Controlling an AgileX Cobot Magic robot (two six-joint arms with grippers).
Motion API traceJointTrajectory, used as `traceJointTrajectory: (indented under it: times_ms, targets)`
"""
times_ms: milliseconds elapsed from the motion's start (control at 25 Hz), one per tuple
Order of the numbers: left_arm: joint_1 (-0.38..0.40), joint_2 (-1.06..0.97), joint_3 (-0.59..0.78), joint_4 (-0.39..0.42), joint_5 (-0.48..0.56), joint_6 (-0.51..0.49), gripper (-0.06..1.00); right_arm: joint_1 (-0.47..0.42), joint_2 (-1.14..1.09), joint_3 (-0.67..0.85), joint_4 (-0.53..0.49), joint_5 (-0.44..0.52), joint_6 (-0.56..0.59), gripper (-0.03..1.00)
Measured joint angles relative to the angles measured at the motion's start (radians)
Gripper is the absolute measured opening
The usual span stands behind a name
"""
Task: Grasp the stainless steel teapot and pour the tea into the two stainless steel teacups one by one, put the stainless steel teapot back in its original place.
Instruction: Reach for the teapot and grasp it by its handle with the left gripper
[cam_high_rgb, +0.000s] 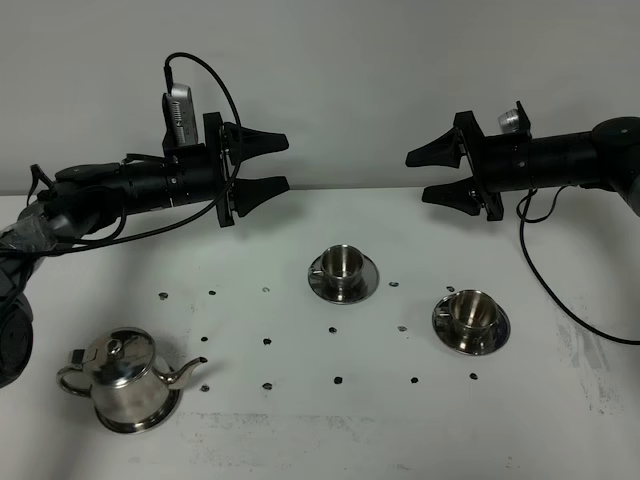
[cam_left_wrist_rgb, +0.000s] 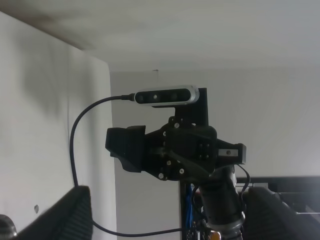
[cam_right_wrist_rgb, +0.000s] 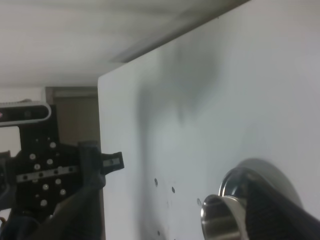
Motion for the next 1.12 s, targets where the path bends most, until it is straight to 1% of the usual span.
traceJointTrajectory:
  times_ms: [360, 480, 640, 680, 760, 920, 1000, 1120]
  targets:
    - [0.000, 0.000, 0.000, 0.000, 0.000, 0.005, 0.65, 0.000, 0.000, 0.000, 0.000, 0.000, -0.004, 0.59]
    - [0.000, 0.000, 0.000, 0.000, 0.000, 0.061, 0.65, 0.000, 0.000, 0.000, -0.001, 0.006, -0.054, 0.59]
    - [0.000, -0.003, 0.000, 0.003, 0.002, 0.181, 0.63, -0.003, 0.004, -0.022, -0.011, 0.027, -0.177, 0.59]
    - [0.000, -0.009, -0.001, 0.021, -0.001, 0.214, 0.62, -0.004, 0.006, -0.042, -0.027, 0.028, -0.204, 0.59]
    - [0.000, -0.032, -0.004, 0.094, -0.027, 0.264, 0.61, -0.010, 0.008, -0.100, -0.084, 0.028, -0.227, 0.59]
    - [-0.004, -0.106, -0.035, 0.323, -0.110, 0.292, 0.58, -0.019, 0.008, -0.237, -0.232, 0.028, -0.222, 0.59]
    - [-0.007, -0.146, -0.041, 0.439, -0.152, 0.293, 0.58, -0.018, 0.008, -0.309, -0.326, 0.029, -0.217, 0.59]
    - [-0.018, -0.199, -0.042, 0.595, -0.197, 0.291, 0.57, 0.000, 0.007, -0.386, -0.536, 0.031, -0.172, 0.59]
